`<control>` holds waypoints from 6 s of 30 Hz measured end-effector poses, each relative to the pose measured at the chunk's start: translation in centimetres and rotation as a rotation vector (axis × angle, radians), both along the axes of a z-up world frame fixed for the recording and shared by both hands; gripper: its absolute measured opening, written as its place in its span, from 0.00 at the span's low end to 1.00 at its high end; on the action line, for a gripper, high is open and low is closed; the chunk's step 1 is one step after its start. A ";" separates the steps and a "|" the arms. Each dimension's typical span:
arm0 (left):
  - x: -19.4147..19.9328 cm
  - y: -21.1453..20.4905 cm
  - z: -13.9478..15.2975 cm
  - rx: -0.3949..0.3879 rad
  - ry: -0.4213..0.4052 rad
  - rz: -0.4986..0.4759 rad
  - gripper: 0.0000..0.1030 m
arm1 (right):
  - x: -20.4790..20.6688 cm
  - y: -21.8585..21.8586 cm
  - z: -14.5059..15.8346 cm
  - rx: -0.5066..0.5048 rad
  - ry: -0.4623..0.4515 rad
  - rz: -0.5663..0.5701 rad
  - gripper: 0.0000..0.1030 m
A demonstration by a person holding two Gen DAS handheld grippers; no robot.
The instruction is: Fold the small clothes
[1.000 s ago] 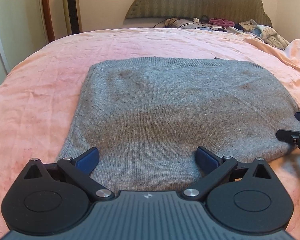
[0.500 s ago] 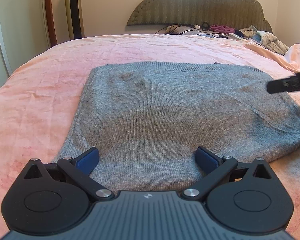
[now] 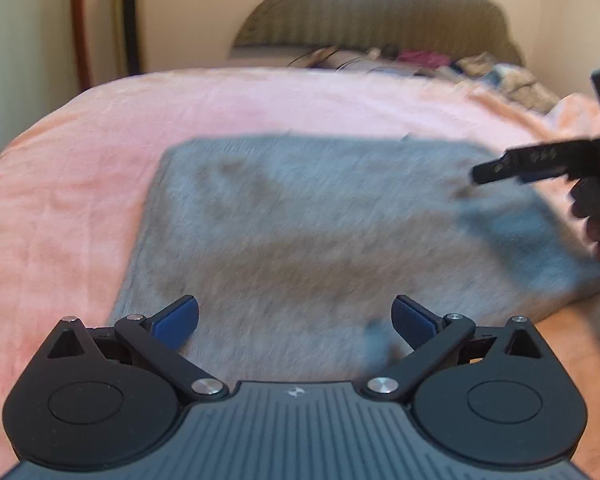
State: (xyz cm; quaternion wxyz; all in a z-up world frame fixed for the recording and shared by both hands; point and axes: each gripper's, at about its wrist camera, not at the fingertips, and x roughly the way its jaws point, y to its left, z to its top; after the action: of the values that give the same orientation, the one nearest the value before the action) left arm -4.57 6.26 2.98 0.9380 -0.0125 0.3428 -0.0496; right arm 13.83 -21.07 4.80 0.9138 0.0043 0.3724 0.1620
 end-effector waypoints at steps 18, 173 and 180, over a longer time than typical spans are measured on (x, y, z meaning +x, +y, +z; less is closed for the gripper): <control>23.1 6.3 -2.2 0.050 0.150 0.182 0.96 | 13.1 -4.5 -2.7 -0.017 0.109 -0.093 0.84; 0.4 -13.8 -0.8 0.283 -0.134 -0.114 0.07 | 13.8 9.7 -2.9 0.615 0.603 0.449 0.73; 0.6 -12.7 -0.7 0.265 -0.136 -0.107 0.07 | 13.8 12.3 -3.2 0.520 0.579 0.478 0.25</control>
State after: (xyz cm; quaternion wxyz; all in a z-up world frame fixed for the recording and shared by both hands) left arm -3.99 -6.48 2.25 0.9486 0.1332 0.2820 -0.0545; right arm 27.62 -8.72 1.59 0.6774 0.1926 0.5500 0.4488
